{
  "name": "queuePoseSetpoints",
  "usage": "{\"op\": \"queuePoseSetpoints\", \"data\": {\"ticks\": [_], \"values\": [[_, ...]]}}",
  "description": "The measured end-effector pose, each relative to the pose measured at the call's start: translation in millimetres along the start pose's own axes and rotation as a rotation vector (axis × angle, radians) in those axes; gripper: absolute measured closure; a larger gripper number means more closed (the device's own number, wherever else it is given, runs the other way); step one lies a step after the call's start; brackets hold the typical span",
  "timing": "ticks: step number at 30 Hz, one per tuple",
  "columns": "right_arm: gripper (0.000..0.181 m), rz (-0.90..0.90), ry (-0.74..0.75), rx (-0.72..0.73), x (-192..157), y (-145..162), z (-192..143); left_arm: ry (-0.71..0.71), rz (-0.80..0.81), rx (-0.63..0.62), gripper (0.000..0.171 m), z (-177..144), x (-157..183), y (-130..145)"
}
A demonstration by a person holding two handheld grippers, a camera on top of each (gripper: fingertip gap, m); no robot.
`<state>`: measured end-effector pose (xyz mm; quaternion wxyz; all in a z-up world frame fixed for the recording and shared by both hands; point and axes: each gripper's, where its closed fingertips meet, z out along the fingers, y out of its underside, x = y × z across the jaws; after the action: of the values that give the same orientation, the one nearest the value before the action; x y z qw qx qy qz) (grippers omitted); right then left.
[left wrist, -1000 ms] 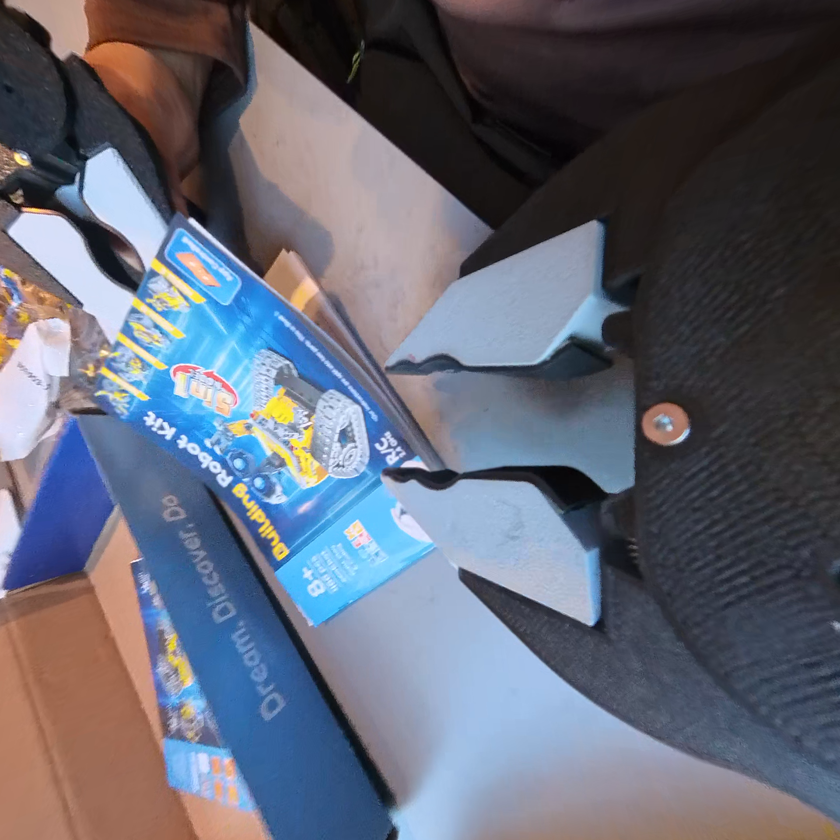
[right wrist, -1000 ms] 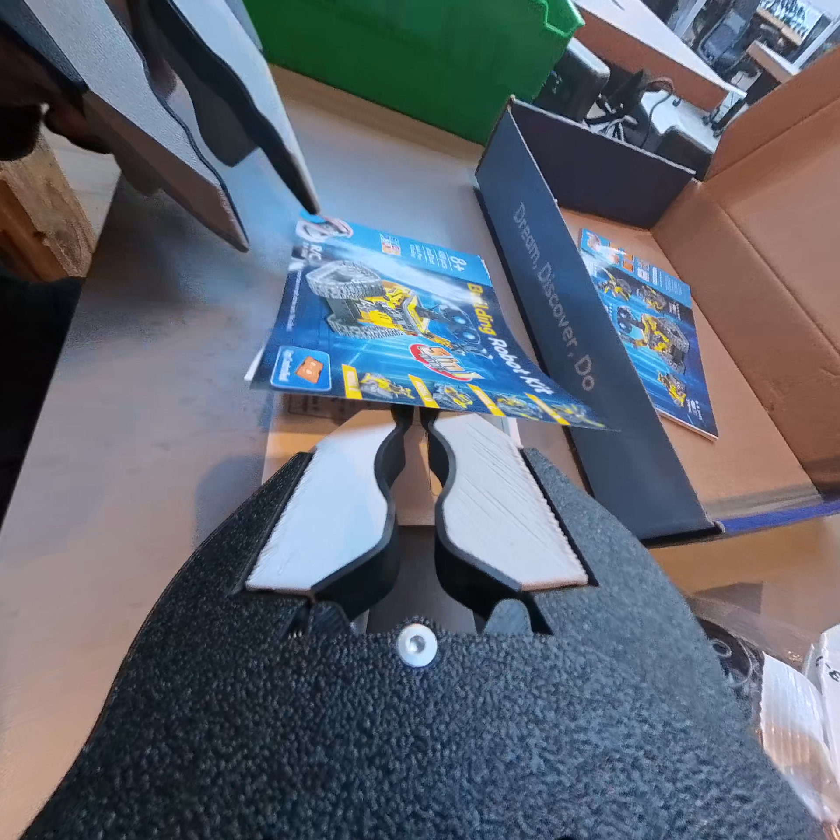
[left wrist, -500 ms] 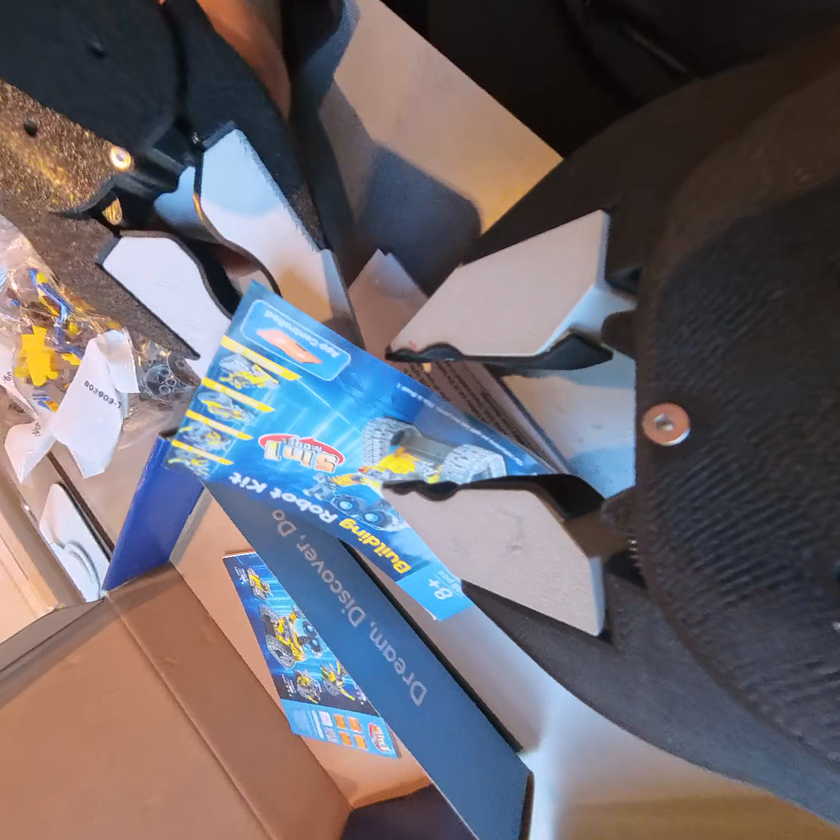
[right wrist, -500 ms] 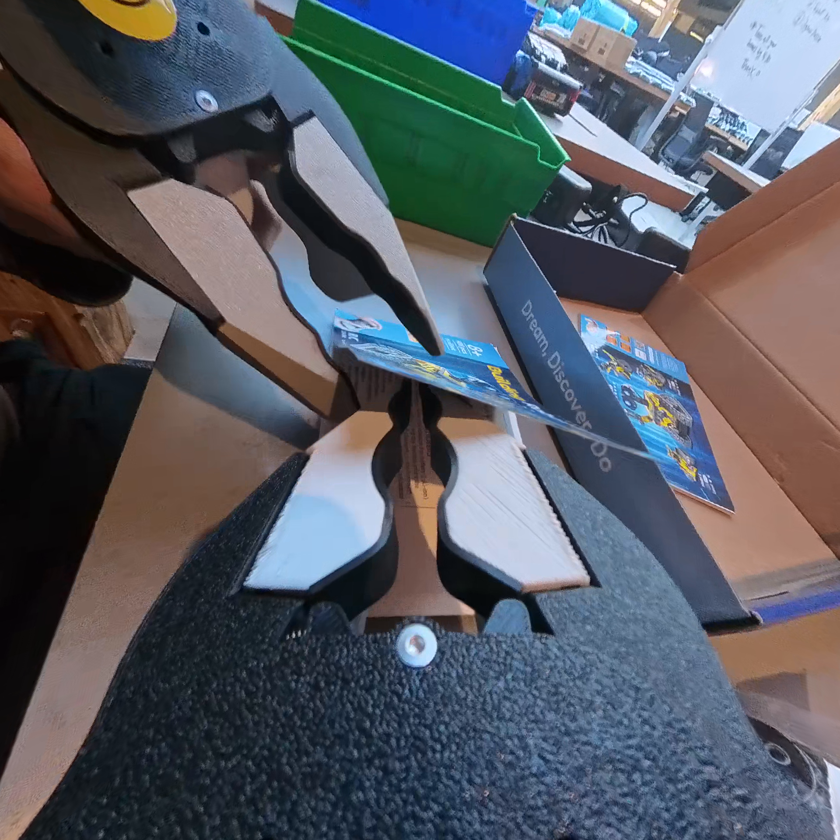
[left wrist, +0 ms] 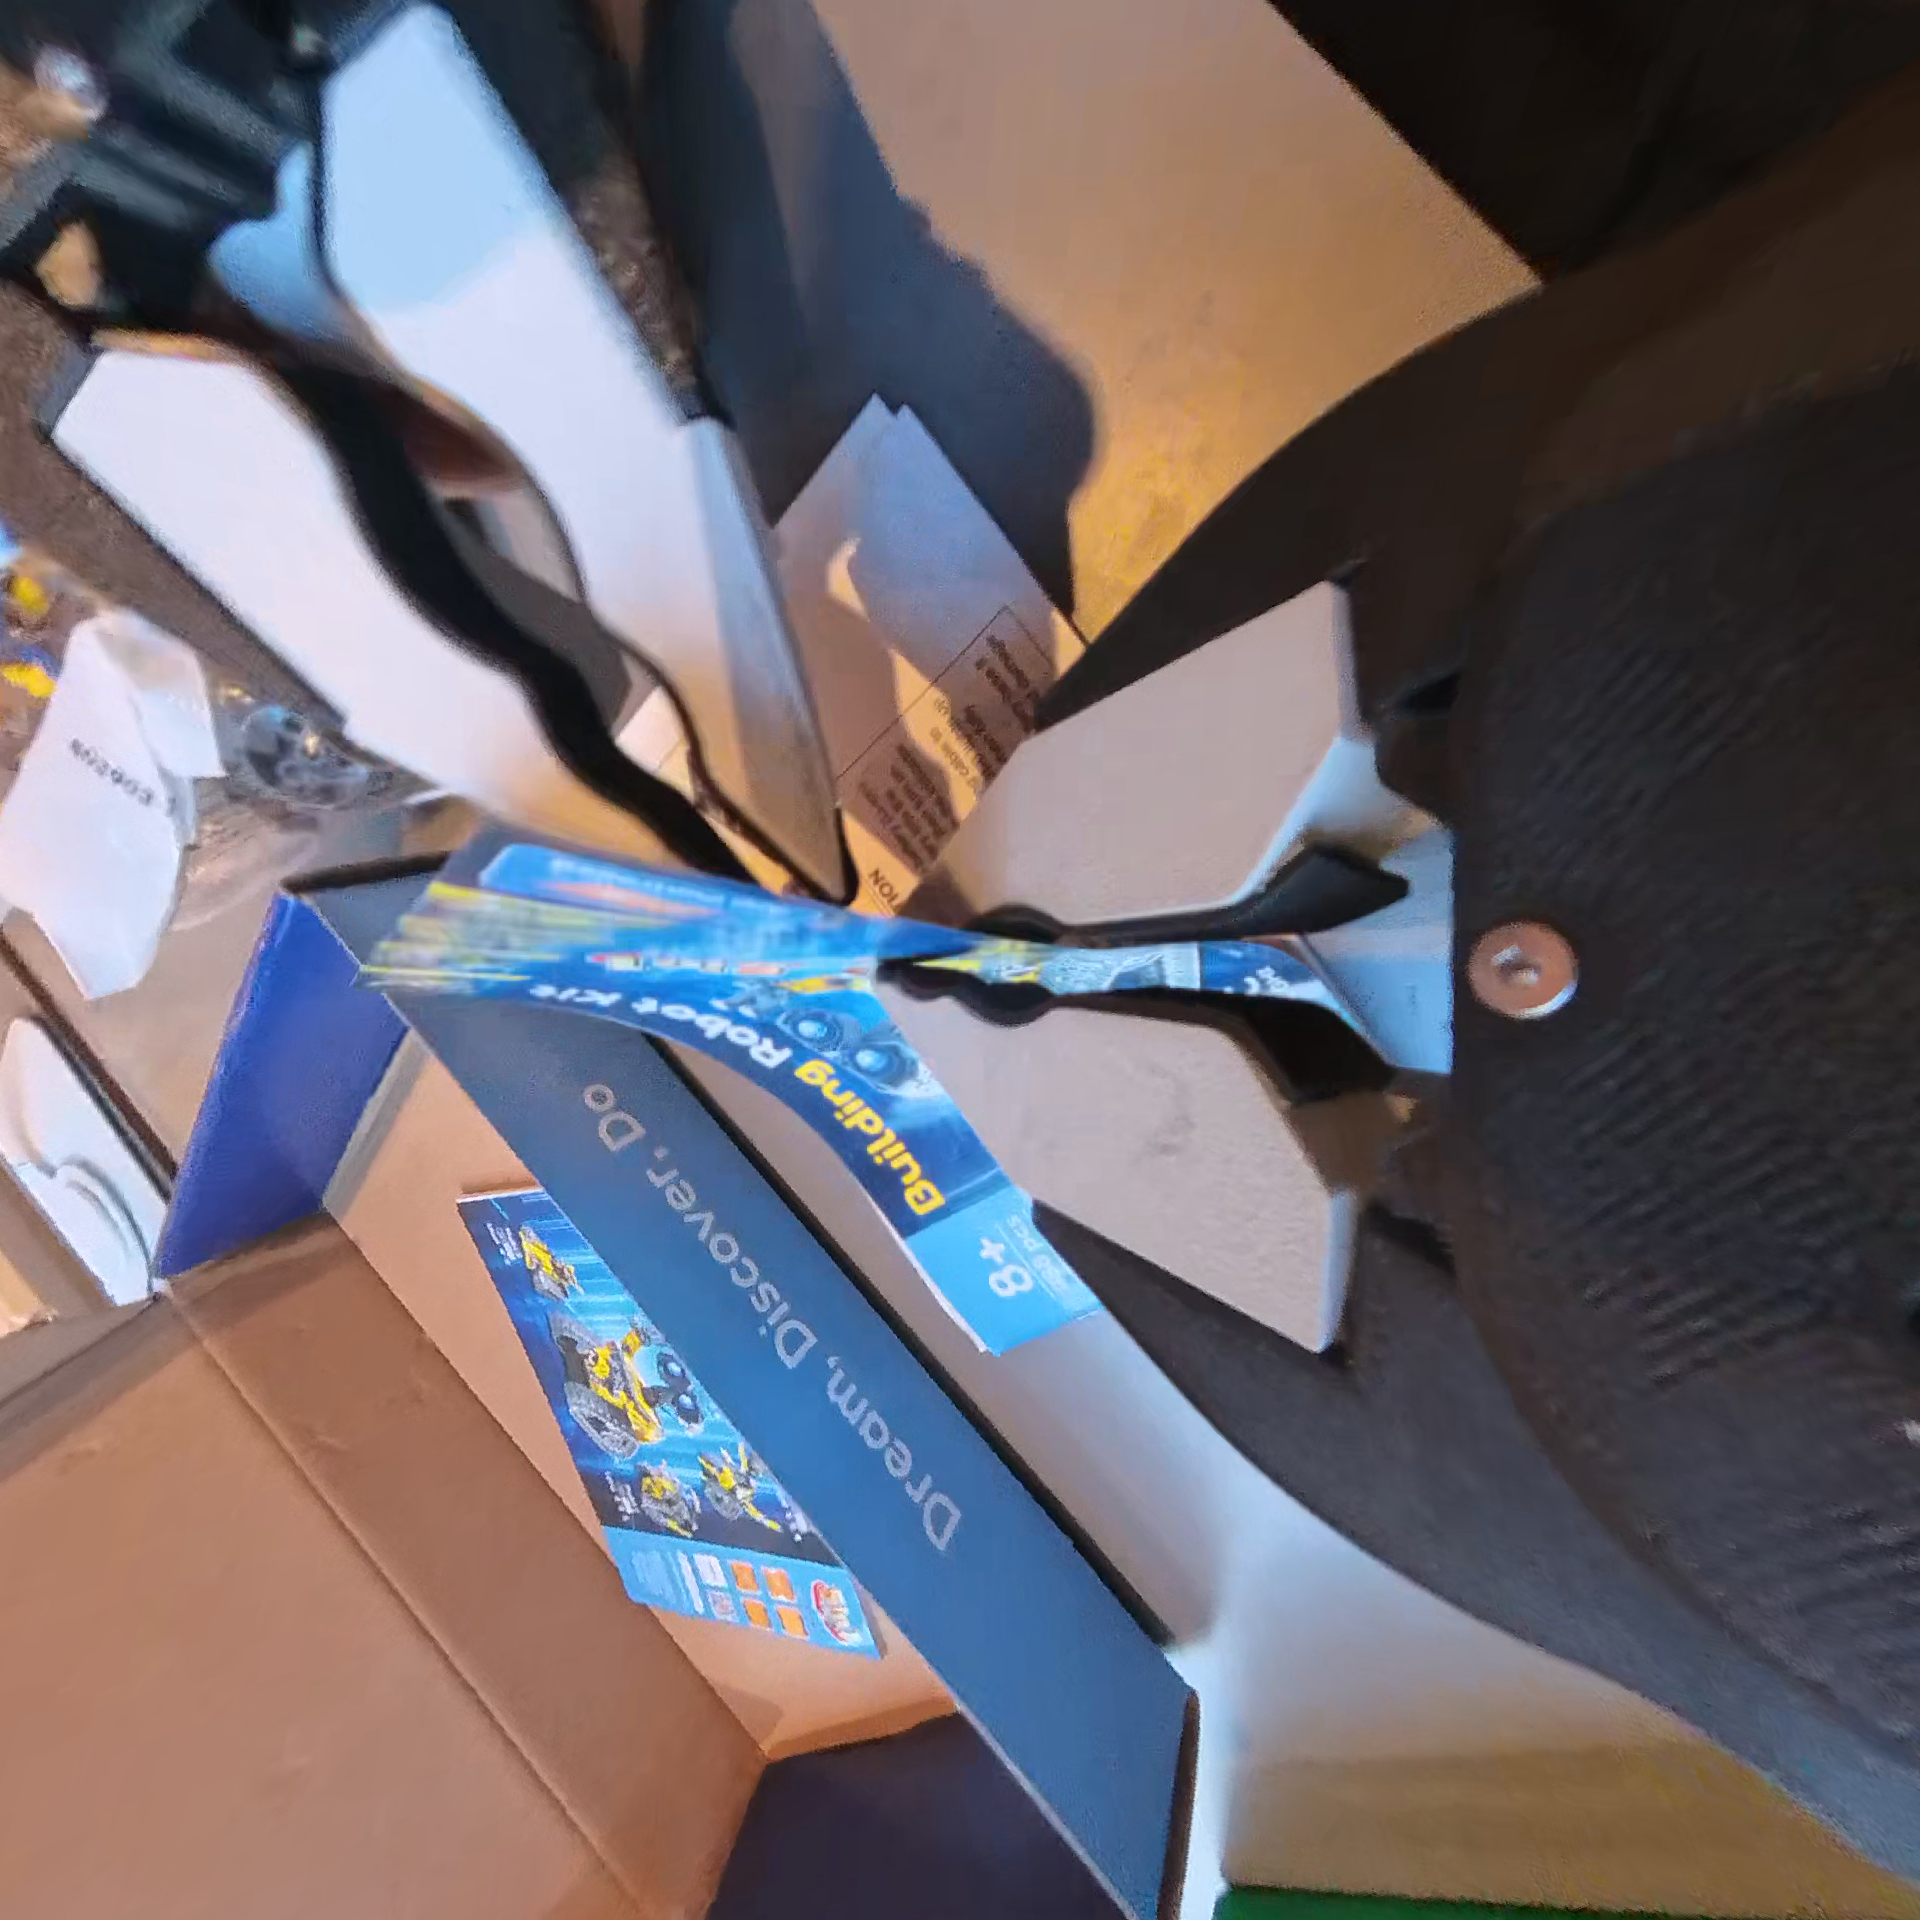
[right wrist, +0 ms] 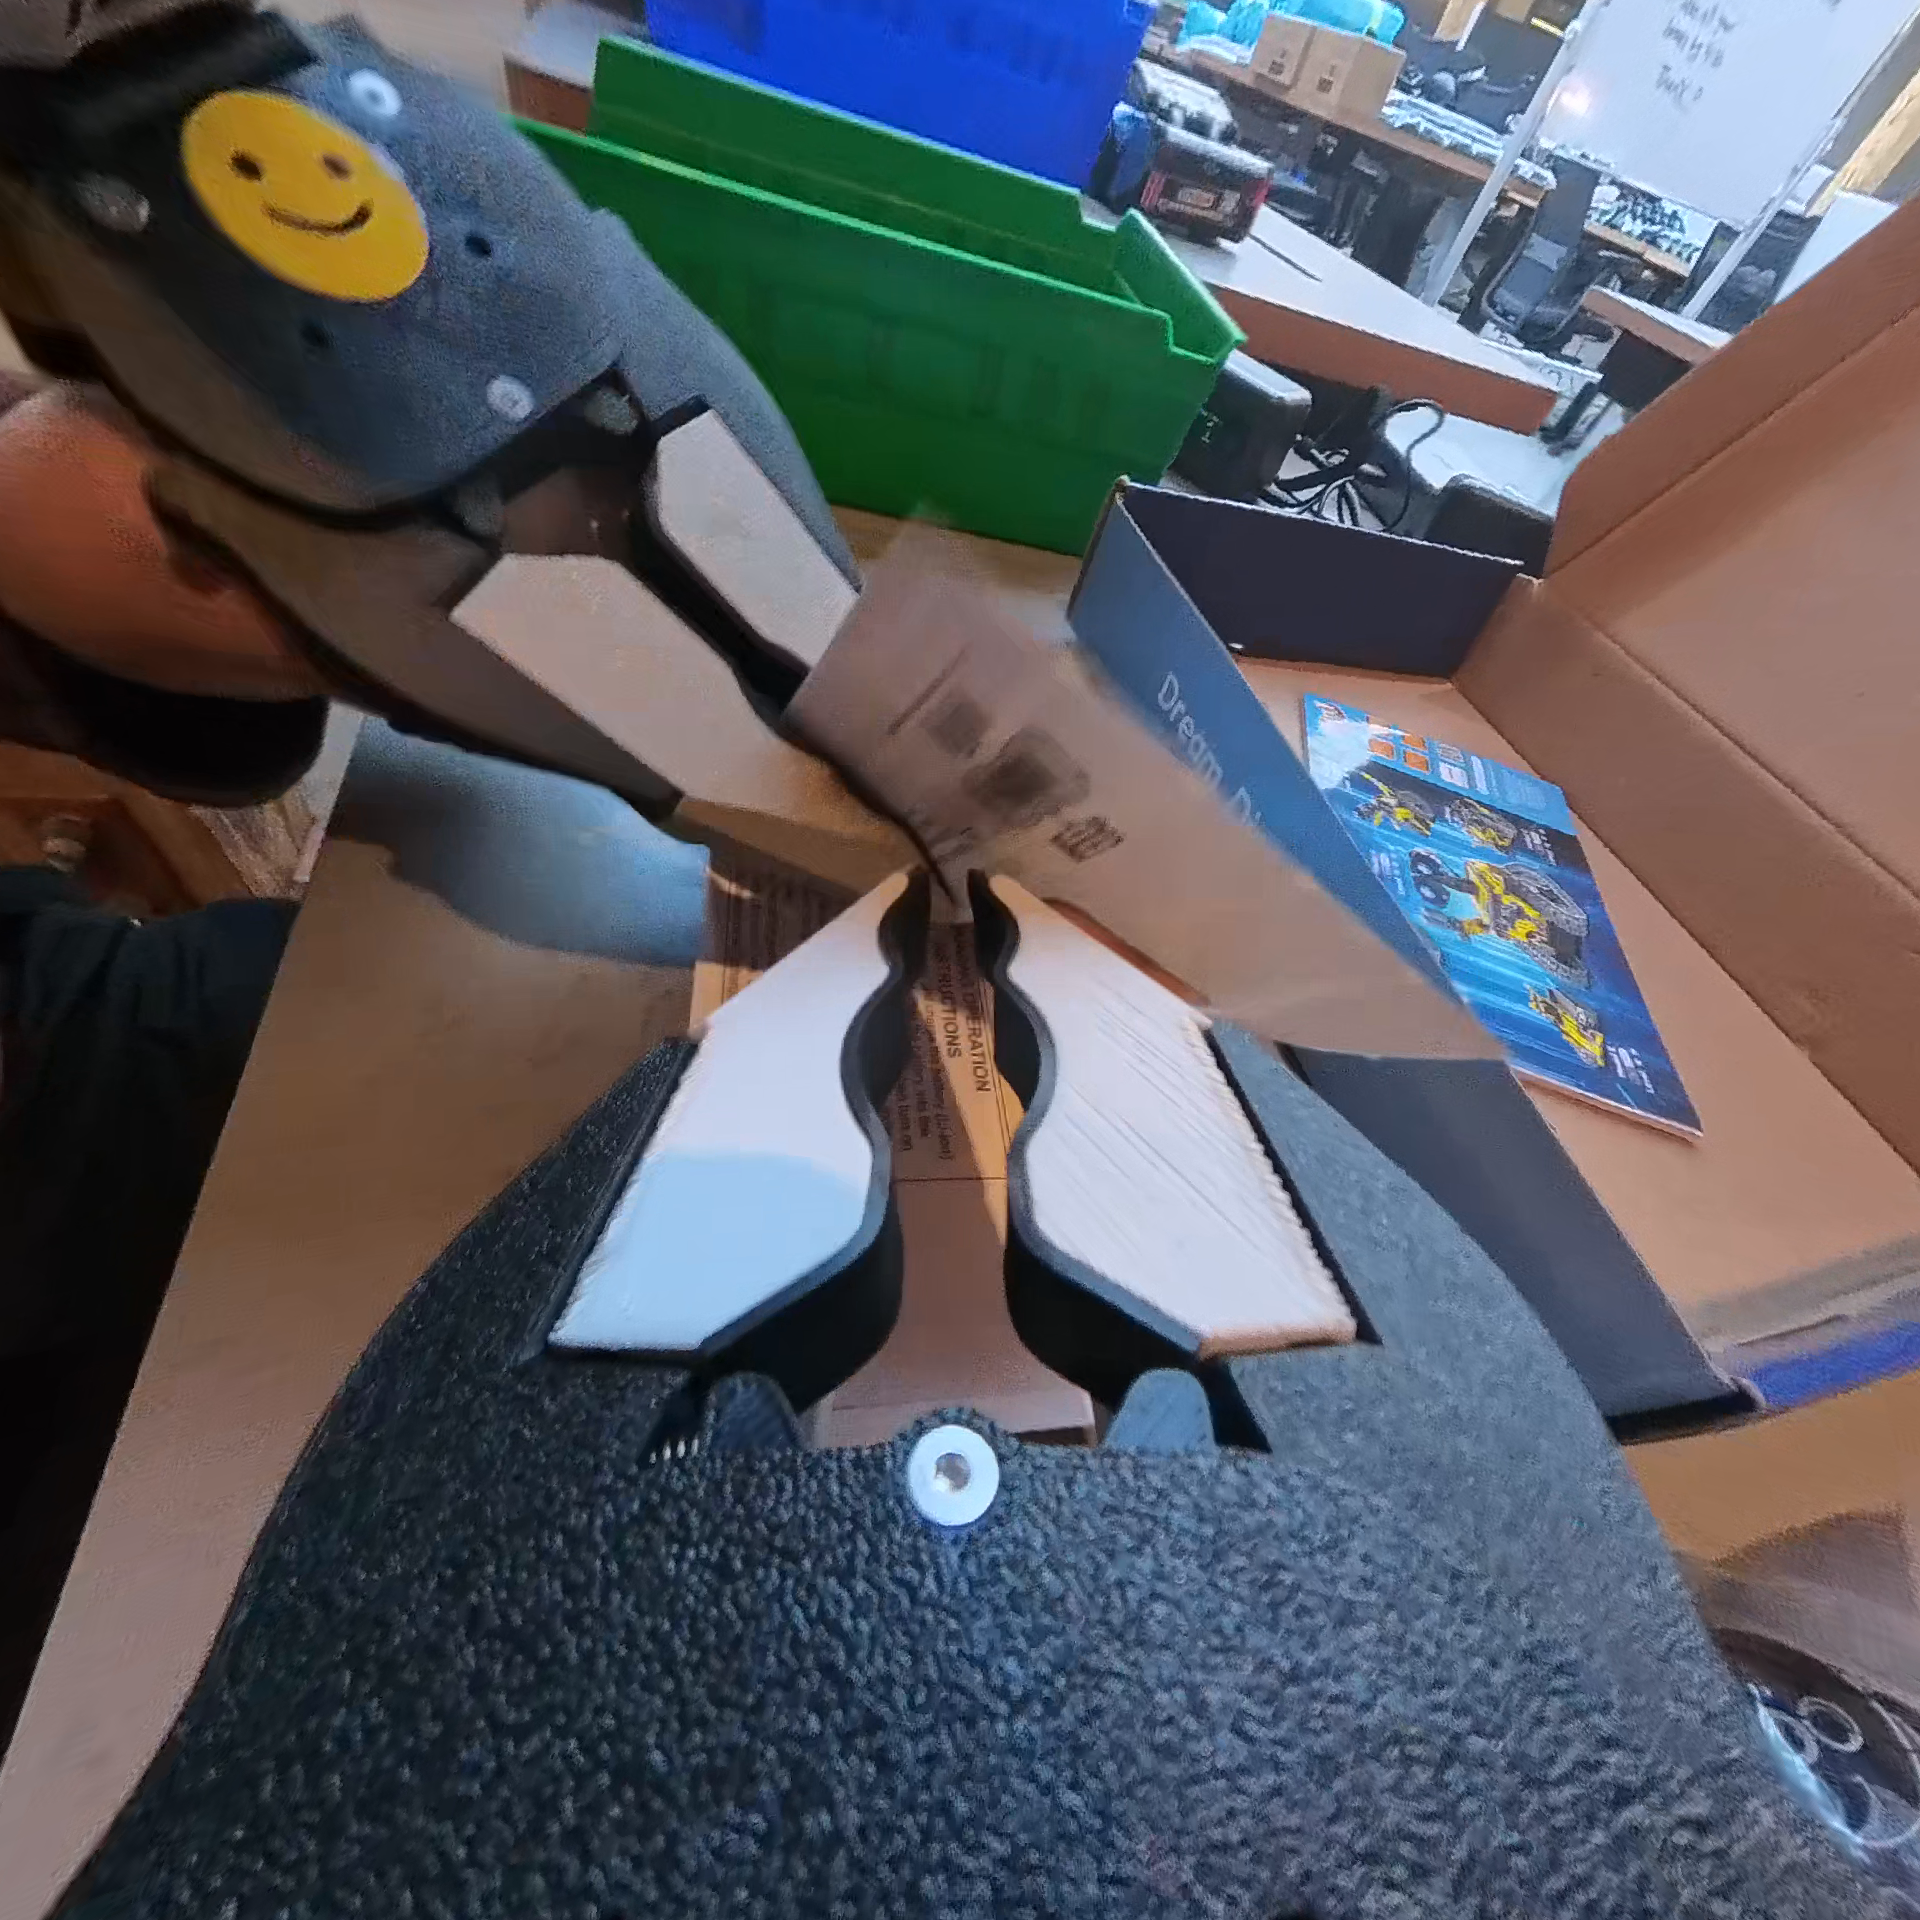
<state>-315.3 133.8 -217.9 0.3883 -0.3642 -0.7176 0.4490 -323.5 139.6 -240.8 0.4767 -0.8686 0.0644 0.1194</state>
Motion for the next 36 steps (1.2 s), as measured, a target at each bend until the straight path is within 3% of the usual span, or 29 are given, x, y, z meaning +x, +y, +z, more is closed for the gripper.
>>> {"op": "queuePoseSetpoints", "data": {"ticks": [4,11,20,29,36], "values": [[0.174,-0.065,0.01,-0.034,-6,4,5,0.05,-0.152,0.035,0.171,-4,-10,0],[0.173,-0.127,0.01,-0.099,-12,13,11,-0.018,-0.325,0.091,0.171,-28,-59,8],[0.181,-0.222,-0.06,-0.331,-25,49,17,-0.12,-0.559,0.049,0.171,-56,-106,62],[0.181,-0.145,-0.128,-0.357,-26,57,9,-0.19,-0.59,-0.076,0.171,-68,-116,107],[0.181,-0.135,-0.145,-0.359,-29,63,-11,-0.149,-0.589,-0.124,0.169,-66,-105,118]]}}
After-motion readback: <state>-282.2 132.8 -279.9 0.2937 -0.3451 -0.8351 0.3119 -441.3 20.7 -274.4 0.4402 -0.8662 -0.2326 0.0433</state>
